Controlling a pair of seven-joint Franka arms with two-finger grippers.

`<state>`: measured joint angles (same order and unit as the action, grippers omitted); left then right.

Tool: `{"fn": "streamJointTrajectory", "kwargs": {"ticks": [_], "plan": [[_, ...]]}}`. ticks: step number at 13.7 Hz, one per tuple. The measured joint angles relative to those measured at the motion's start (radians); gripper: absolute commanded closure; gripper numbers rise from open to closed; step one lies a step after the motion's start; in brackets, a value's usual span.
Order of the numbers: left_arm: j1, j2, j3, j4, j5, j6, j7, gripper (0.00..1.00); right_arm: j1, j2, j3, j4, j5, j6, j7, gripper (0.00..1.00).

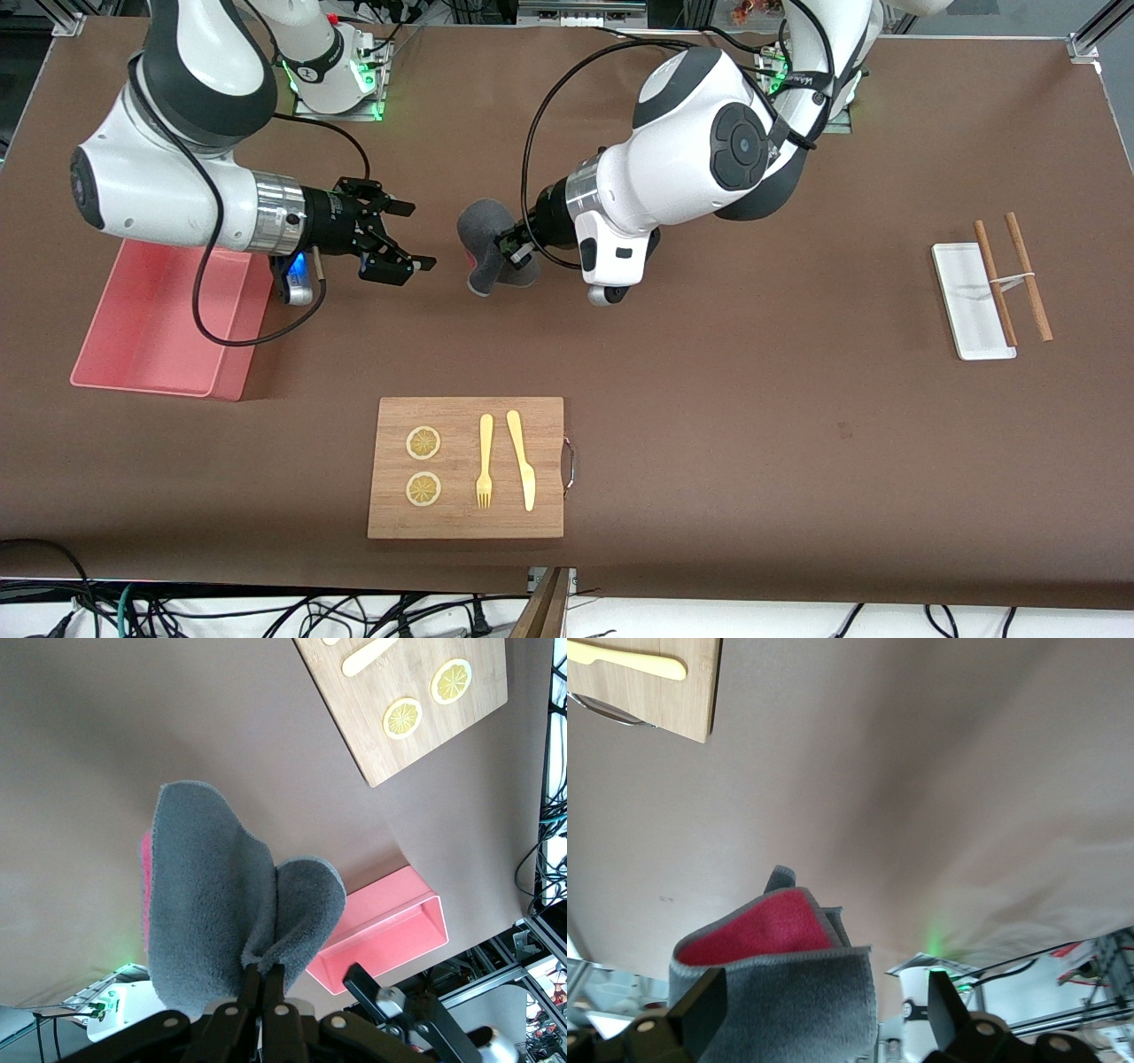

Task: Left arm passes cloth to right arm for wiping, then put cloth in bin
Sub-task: 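Move the right gripper toward the cloth held by the left gripper, then close the right gripper on the cloth beside the left gripper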

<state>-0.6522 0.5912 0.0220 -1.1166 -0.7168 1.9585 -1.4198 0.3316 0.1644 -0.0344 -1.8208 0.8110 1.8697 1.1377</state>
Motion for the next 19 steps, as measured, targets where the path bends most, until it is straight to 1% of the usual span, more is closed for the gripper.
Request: {"fn": "streamJointTrajectory", "kwargs": {"ticks": [3,6,11,12,13,14,16,17,19], "plan": [[0.0,0.0,0.0,0.0,0.0,0.0,0.0,1.0,0.004,-0.022,0.034,-0.068,0.045,0.086,0.0,0.0],[0.0,0.0,0.0,0.0,0.0,0.0,0.0,1.0,0.005,-0.027,0.04,-0.089,0.074,0.123,0.0,0.0],[0.0,0.0,0.001,0.0,0.0,0.0,0.0,1.0,0.007,-0.027,0.089,-0.128,0.114,0.212,0.001,0.01],[0.001,0.0,0.001,0.0,0.0,0.0,0.0,1.0,0.007,-0.027,0.091,-0.13,0.116,0.215,0.001,0.15],[0.001,0.0,0.002,0.0,0.0,0.0,0.0,1.0,0.007,-0.027,0.091,-0.131,0.116,0.215,0.001,0.39],[0.001,0.0,0.002,0.0,0.0,0.0,0.0,1.0,0.007,-0.027,0.091,-0.131,0.117,0.215,0.001,0.59],[0.001,0.0,0.002,0.0,0.0,0.0,0.0,1.0,0.007,-0.027,0.091,-0.131,0.117,0.215,-0.001,0.9],[0.001,0.0,0.002,0.0,0.0,0.0,0.0,1.0,0.007,-0.027,0.091,-0.131,0.117,0.215,-0.006,1.0],[0.001,0.0,0.002,0.0,0.0,0.0,0.0,0.99,0.008,-0.027,0.091,-0.131,0.117,0.215,-0.015,1.0]]}}
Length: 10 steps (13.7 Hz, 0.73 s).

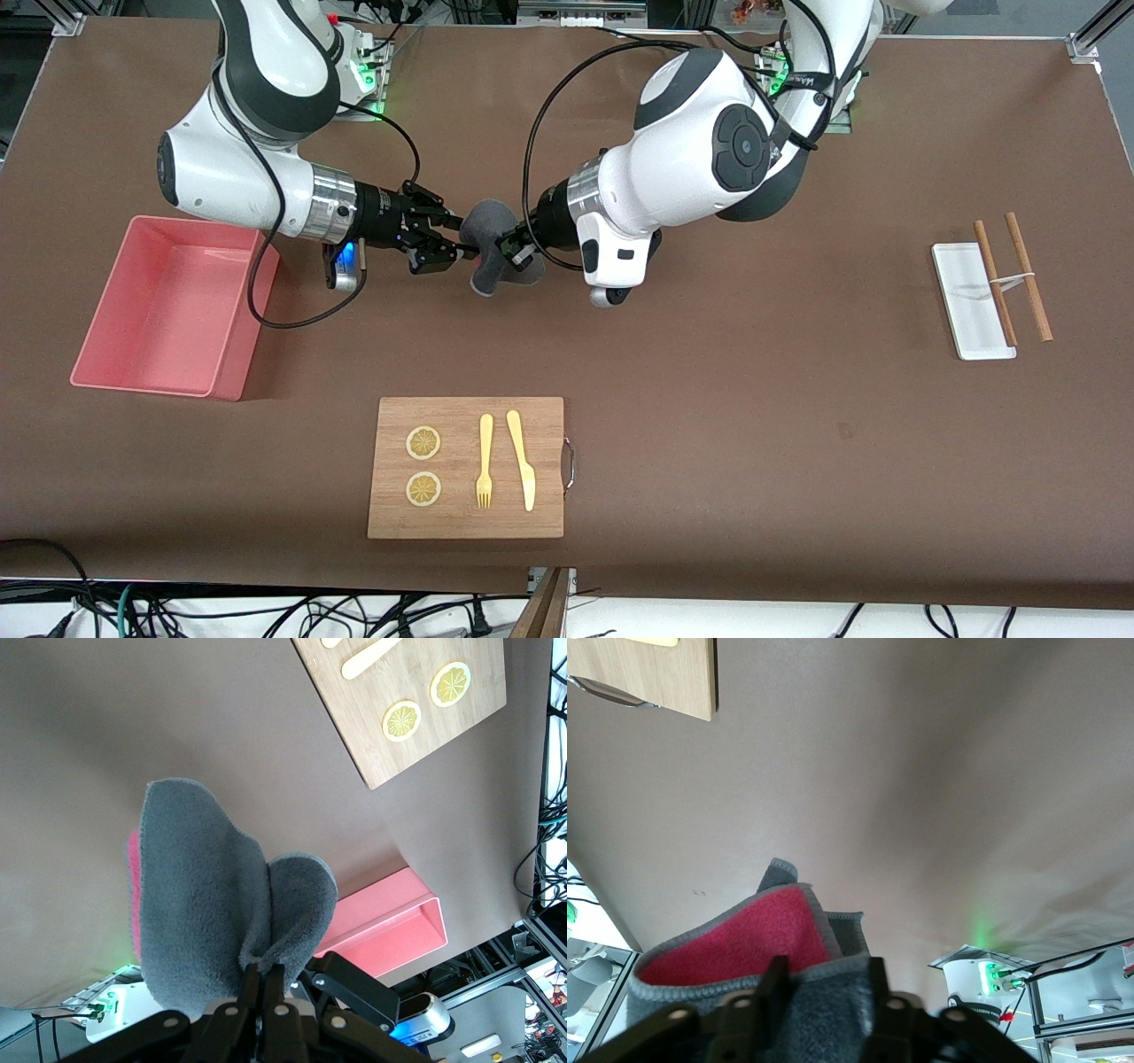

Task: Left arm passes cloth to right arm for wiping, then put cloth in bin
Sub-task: 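Close the right gripper on the cloth beside the left gripper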

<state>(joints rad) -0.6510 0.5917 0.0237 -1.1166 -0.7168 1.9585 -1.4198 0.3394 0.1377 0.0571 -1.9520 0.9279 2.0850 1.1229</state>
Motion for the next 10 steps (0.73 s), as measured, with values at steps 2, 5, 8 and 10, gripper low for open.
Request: {"fn": "streamJointTrajectory", "kwargs": {"ticks": [2,5,8,10], "plan": [[0.0,0.0,0.0,0.0,0.0,0.0,0.0,0.99,0.0,0.0,0.0,0.0,0.0,0.0,-0.003,1.0],[0.0,0.0,0.0,0.0,0.0,0.0,0.0,0.99,0.0,0.0,0.0,0.002,0.0,0.0,-0.005,1.0],[0.0,0.0,0.0,0.0,0.0,0.0,0.0,0.83,0.0,0.0,0.0,0.002,0.001,0.0,-0.007,1.0],[0.001,0.001,0.0,0.0,0.0,0.0,0.0,0.59,0.0,0.0,0.0,0.002,0.001,0.0,-0.02,1.0]]}}
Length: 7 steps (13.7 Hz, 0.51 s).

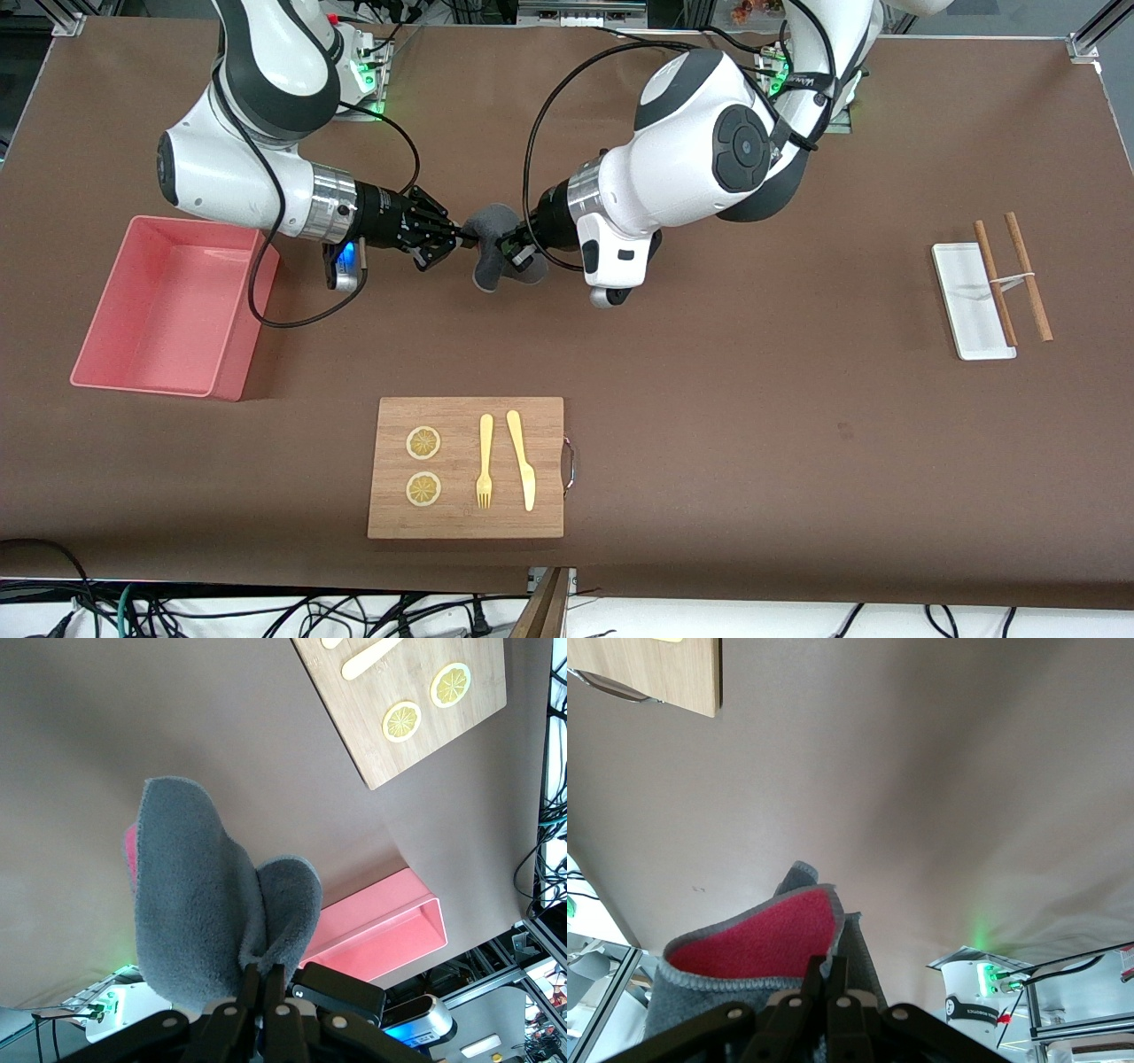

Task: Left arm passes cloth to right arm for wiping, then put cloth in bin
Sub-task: 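Close the right gripper on the cloth beside the left gripper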

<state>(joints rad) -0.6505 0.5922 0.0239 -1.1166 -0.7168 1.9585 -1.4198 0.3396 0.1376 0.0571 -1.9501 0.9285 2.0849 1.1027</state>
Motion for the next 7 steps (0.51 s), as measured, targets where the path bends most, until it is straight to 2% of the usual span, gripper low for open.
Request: {"fn": "streamJointTrajectory", "kwargs": {"ticks": [1,2,3,4,5,7], "plan": [[0.0,0.0,0.0,0.0,0.0,0.0,0.0,0.48,0.0,0.0,0.0,0.0,0.0,-0.001,-0.01,1.0],[0.0,0.0,0.001,0.0,0.0,0.0,0.0,0.43,0.0,0.0,0.0,0.0,0.0,-0.002,-0.017,1.0],[0.0,0.0,0.002,0.0,0.0,0.0,0.0,0.33,0.0,0.001,0.0,-0.001,0.0,-0.002,-0.022,1.0],[0.002,0.0,0.003,0.0,0.0,0.0,0.0,0.12,0.0,0.001,-0.001,-0.002,0.0,-0.002,-0.03,1.0],[0.007,0.0,0.004,0.0,0.0,0.0,0.0,0.0,0.0,0.002,-0.001,-0.002,0.0,-0.002,-0.044,1.0],[0.02,0.0,0.007,0.0,0.0,-0.002,0.0,0.0,-0.001,0.011,-0.004,-0.004,0.0,-0.002,-0.085,1.0]]}}
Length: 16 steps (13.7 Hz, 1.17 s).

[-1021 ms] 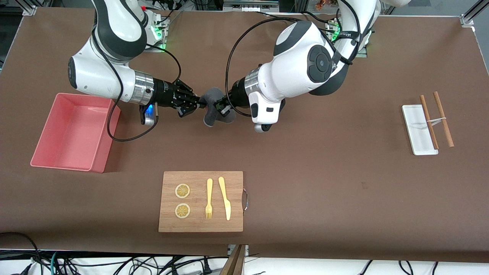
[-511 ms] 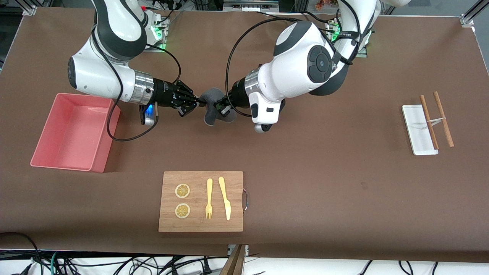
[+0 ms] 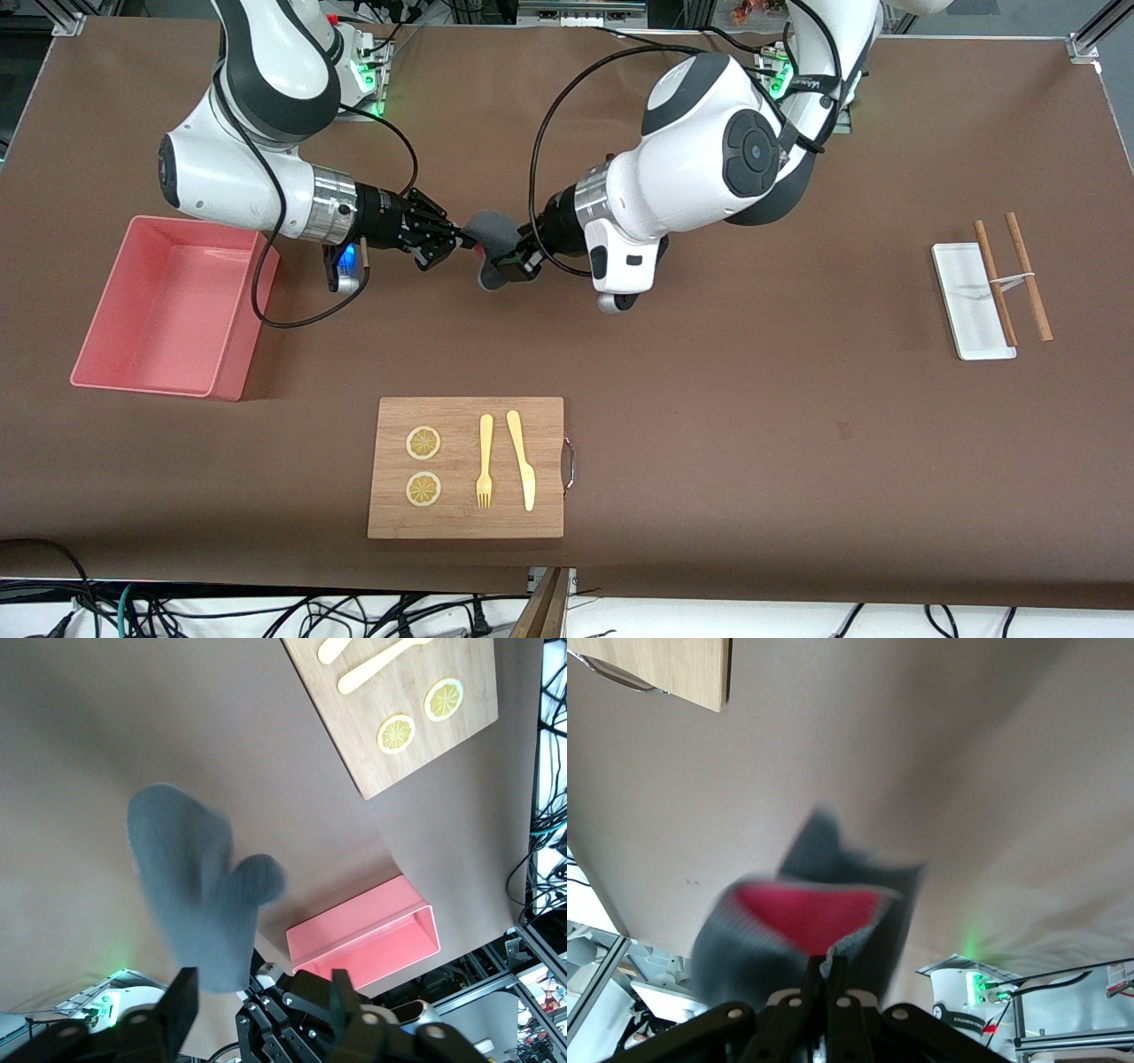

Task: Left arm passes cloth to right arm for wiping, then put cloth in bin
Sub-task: 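Close the right gripper on the cloth beside the left gripper, then open the left gripper and withdraw it while the right gripper holds the cloth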

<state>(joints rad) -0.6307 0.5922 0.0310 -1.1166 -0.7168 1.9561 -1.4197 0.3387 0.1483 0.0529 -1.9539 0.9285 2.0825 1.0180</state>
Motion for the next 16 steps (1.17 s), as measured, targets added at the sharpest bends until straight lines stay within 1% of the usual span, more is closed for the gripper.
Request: {"fn": "streamJointTrajectory", "kwargs": {"ticks": [4,7,9,11,13,14,16], "plan": [[0.07,0.0,0.007,0.0,0.001,-0.089,0.001,0.0,-0.006,0.052,-0.012,-0.008,-0.006,0.0,-0.138,1.0],[0.126,-0.002,0.007,0.002,0.008,-0.159,0.004,0.0,-0.011,0.115,-0.029,-0.01,-0.064,-0.001,-0.246,1.0],[0.139,-0.007,0.008,0.003,0.017,-0.175,0.004,0.0,-0.022,0.156,-0.032,-0.011,-0.077,-0.001,-0.3,1.0],[0.14,-0.014,0.007,0.005,0.095,-0.21,0.004,0.0,-0.026,0.196,-0.032,-0.012,-0.081,-0.001,-0.344,1.0],[0.141,-0.027,0.008,0.008,0.21,-0.304,0.003,0.0,-0.03,0.237,-0.034,-0.013,-0.088,-0.001,-0.4,1.0],[0.147,-0.033,0.01,0.009,0.249,-0.339,0.002,0.0,-0.036,0.257,-0.037,-0.013,-0.089,-0.001,-0.436,1.0],[0.202,-0.042,0.014,0.009,0.283,-0.391,0.01,0.0,-0.048,0.291,-0.054,-0.013,-0.102,-0.001,-0.523,1.0]]}}
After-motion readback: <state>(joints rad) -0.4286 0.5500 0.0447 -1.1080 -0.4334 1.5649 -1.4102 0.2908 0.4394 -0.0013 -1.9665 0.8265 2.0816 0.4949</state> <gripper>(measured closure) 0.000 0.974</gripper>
